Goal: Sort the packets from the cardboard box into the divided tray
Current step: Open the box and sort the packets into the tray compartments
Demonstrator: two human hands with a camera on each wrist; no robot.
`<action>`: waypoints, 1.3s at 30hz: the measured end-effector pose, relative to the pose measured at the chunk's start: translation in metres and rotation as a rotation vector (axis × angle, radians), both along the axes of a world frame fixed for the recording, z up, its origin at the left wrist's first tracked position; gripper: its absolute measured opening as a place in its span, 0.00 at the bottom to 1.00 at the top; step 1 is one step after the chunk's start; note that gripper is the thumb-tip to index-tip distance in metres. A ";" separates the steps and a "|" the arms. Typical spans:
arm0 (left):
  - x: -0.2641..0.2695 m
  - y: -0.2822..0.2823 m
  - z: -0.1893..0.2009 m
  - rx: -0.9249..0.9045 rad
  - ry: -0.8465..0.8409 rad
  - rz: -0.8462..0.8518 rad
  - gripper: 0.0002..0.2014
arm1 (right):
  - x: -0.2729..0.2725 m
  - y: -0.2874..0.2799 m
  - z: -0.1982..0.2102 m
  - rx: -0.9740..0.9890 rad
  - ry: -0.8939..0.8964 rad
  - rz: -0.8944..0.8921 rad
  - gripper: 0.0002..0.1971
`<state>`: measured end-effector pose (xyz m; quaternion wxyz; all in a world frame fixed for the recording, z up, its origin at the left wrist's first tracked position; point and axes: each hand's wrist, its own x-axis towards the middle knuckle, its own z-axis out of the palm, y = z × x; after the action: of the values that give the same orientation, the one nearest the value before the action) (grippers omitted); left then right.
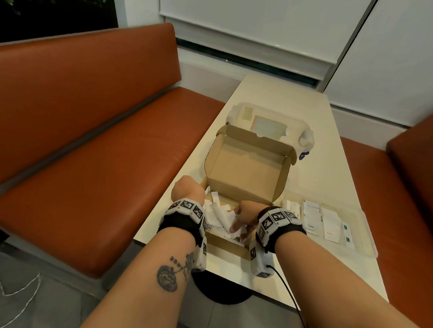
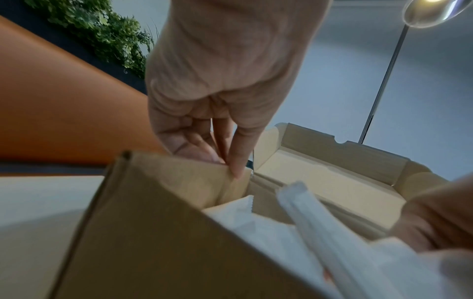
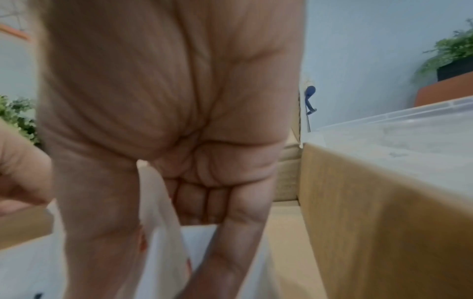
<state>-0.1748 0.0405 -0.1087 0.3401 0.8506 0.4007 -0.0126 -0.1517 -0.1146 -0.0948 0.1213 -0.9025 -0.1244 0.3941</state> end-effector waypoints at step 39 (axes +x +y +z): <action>0.042 -0.211 0.007 -0.872 -0.453 -0.327 0.11 | -0.003 -0.220 0.009 1.211 -0.172 -1.108 0.12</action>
<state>-0.1327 -0.1702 -0.1022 0.7348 0.6628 0.1365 -0.0469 -0.1545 -0.3345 -0.0858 0.7535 -0.6386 0.1389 0.0714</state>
